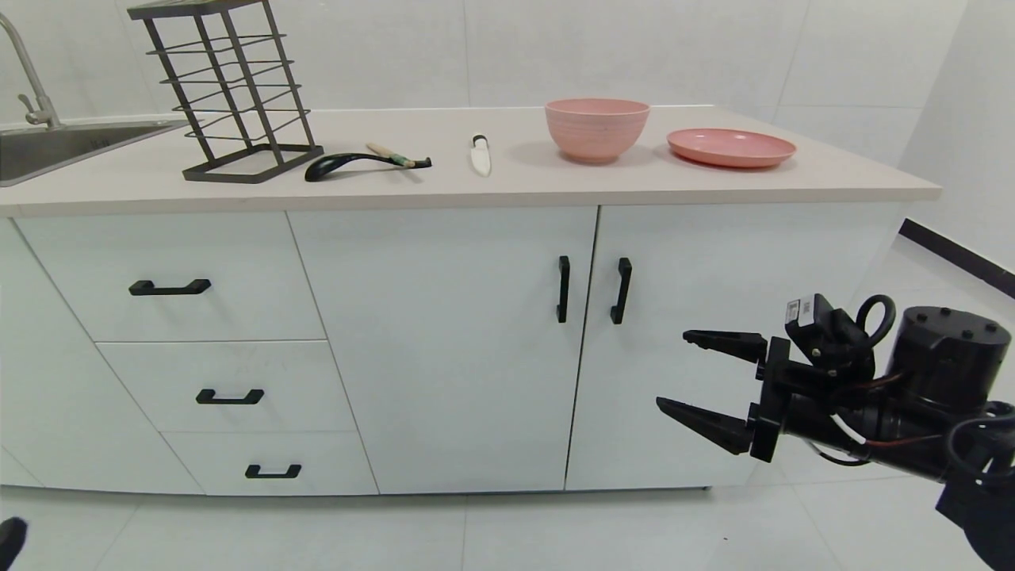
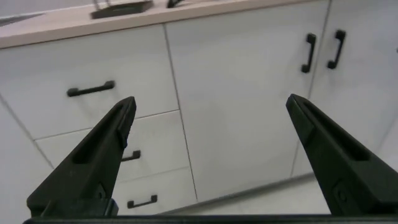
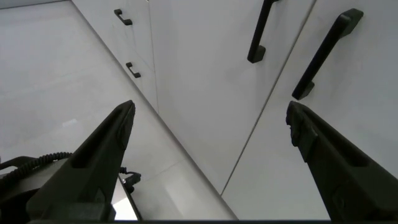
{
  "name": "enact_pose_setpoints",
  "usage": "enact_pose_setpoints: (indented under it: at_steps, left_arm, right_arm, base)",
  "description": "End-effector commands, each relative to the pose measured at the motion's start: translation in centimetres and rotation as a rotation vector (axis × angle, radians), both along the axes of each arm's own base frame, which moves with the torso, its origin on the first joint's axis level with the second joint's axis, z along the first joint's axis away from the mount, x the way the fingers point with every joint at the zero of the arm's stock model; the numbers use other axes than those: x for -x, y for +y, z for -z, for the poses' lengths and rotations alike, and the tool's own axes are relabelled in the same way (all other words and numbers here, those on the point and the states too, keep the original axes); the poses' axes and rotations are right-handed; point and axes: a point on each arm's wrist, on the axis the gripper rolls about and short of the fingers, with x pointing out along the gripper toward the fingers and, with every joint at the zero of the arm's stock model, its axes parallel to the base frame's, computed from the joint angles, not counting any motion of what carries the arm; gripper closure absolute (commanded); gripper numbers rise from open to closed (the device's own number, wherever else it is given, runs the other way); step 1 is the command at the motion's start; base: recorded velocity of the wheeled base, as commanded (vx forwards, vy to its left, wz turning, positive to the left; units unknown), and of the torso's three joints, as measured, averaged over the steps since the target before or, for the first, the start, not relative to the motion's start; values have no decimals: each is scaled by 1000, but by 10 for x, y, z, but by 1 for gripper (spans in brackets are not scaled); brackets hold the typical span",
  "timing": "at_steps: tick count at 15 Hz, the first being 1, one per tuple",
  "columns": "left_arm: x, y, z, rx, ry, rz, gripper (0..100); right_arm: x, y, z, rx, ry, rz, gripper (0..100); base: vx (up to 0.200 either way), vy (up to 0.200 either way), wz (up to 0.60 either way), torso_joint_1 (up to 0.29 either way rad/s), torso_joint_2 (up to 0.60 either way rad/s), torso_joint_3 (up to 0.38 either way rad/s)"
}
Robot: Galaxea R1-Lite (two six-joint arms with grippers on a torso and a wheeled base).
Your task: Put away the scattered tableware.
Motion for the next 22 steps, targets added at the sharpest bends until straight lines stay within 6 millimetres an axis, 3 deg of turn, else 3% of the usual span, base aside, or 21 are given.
enact_pose_setpoints:
  at_steps: [1, 3, 9, 14, 16, 22]
  left_arm:
    - [-39, -3, -24, -52, 107, 113, 0]
    - [-62, -8, -35, -59, 152, 226, 0]
    - [-140, -40, -35, -106, 280, 438, 0]
    - [-193, -68, -6, -68, 295, 577, 0]
    - [-199, -90, -5, 19, 246, 668, 0]
    - [-201, -115, 0, -18, 223, 765, 0]
  right_arm:
    - [1, 0, -3, -2, -12, -4, 0]
    - [2, 1, -3, -2, -17, -13, 0]
    - [1, 1, -4, -9, -13, -9, 0]
    - [4, 7, -9, -31, -8, -24, 0]
    - [-3, 9, -5, -32, 2, -31, 0]
    - [-51, 20, -1, -60, -31, -55, 0]
  base:
    - [0, 0, 0, 0, 0, 0]
    - [0, 0, 0, 0, 0, 0]
    - [0, 0, 0, 0, 0, 0]
    - [0, 0, 0, 0, 0, 0]
    - [0, 0, 0, 0, 0, 0]
    - [0, 0, 0, 0, 0, 0]
